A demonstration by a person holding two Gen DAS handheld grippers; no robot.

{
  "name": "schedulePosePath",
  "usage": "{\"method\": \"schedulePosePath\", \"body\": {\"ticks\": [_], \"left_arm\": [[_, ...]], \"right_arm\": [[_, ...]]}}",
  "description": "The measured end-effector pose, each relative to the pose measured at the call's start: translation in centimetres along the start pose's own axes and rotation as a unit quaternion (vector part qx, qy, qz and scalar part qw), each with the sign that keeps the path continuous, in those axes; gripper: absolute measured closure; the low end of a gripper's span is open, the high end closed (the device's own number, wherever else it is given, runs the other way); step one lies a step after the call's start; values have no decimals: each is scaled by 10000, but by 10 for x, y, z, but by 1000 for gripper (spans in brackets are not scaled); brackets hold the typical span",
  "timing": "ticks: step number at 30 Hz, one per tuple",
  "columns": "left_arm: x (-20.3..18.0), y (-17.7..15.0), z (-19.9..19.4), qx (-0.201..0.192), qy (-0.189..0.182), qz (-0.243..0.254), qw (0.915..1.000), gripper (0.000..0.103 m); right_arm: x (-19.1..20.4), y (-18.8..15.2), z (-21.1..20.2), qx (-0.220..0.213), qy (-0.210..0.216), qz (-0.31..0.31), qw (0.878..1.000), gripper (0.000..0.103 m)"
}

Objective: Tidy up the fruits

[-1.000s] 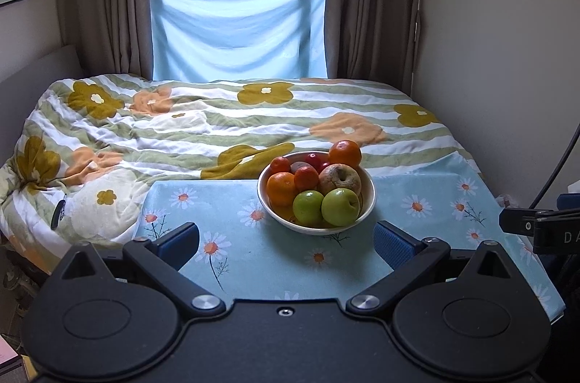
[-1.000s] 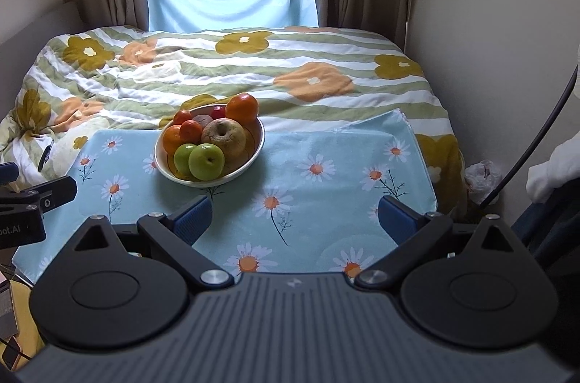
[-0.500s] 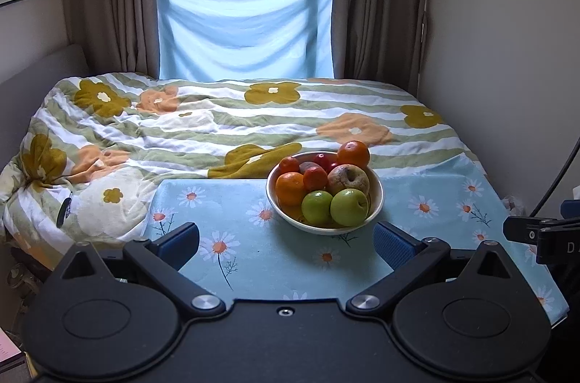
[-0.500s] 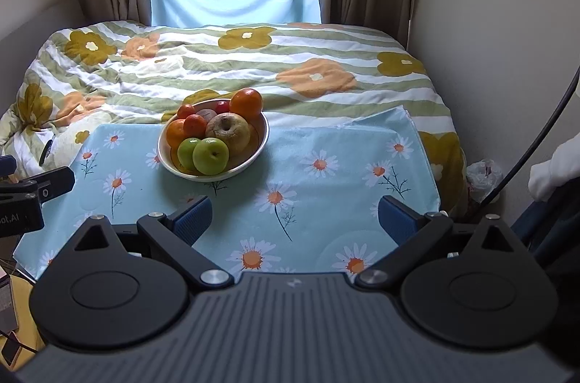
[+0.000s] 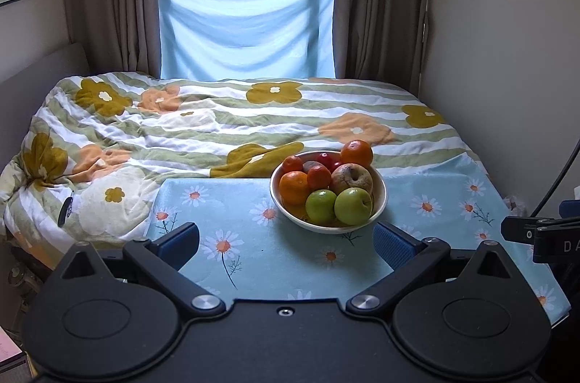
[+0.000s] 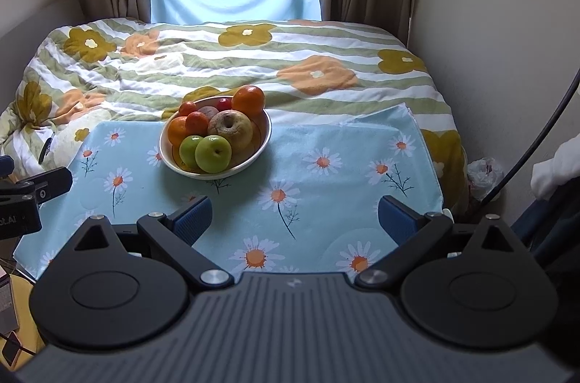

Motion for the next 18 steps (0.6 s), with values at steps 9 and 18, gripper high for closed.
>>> {"method": "schedulePosePath", "body": {"ticks": [9, 18], "left_arm": [[6, 1, 1, 6, 36, -15, 10000, 0], [8, 1, 1, -5, -16, 1, 10000, 0]], "right_arm": [[2, -1, 0, 9, -1, -2, 10000, 0], [9, -3, 1, 25, -32, -12, 10000, 0]]}}
Point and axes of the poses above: each gripper's, at about its wrist camera, not at the fingertips, and z roughly the way its jaws point, x to its left, y to its top, the point moved 6 cm from there along z, roughly the way its jaws point, and after that the axes turned 1 degree about -z, right-handed, at the moved point
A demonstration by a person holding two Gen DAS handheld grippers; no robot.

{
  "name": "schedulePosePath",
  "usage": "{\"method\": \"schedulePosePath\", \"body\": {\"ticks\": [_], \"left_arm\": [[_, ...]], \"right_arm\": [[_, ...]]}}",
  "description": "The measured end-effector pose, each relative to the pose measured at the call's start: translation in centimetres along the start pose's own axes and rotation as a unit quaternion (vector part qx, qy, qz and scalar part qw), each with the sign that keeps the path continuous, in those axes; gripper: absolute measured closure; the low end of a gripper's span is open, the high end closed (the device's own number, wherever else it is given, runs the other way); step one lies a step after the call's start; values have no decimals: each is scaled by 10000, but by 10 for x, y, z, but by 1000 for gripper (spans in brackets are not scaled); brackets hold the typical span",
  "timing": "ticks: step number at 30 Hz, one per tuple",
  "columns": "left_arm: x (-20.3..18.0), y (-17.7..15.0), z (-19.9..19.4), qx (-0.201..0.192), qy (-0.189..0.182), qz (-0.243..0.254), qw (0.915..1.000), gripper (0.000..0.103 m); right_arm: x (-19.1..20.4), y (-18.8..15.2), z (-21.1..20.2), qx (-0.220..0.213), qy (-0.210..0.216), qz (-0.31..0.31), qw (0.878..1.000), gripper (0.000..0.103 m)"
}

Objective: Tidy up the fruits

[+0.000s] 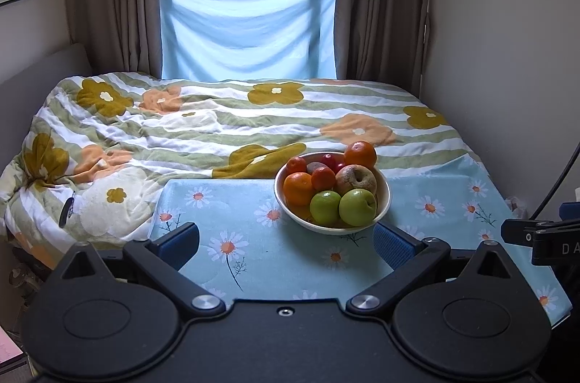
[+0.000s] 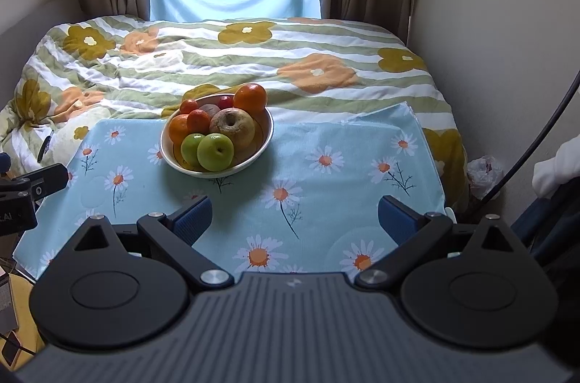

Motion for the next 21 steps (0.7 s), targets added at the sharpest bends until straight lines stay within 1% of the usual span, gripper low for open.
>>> {"method": "schedulePosePath", "body": {"ticks": [4, 8, 13, 21], "left_arm": [[-1, 0, -1, -14, 27, 10, 10000, 0], [-1, 0, -2, -39, 156, 53, 9999, 0], [0, 0, -3, -84, 91, -40, 9999, 0], [0, -1, -6, -154, 143, -22, 9998, 0]], "right_arm": [[-1, 1, 0, -6, -3, 10, 10000, 0], [0, 1, 0, -7, 2, 17, 10000, 0], [-2, 1, 0, -1, 2, 10, 10000, 0], [-2, 1, -1, -1, 9, 10, 10000, 0]]}}
Point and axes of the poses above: each gripper's, at about its wrist camera, not at the fingertips, and z roughly the way its jaws point, x to its left, y to its top, the point moved 6 cm from there along z, roughly the way its jaws point, and after that the axes turned 1 degree about -z, right-handed, at the moved point
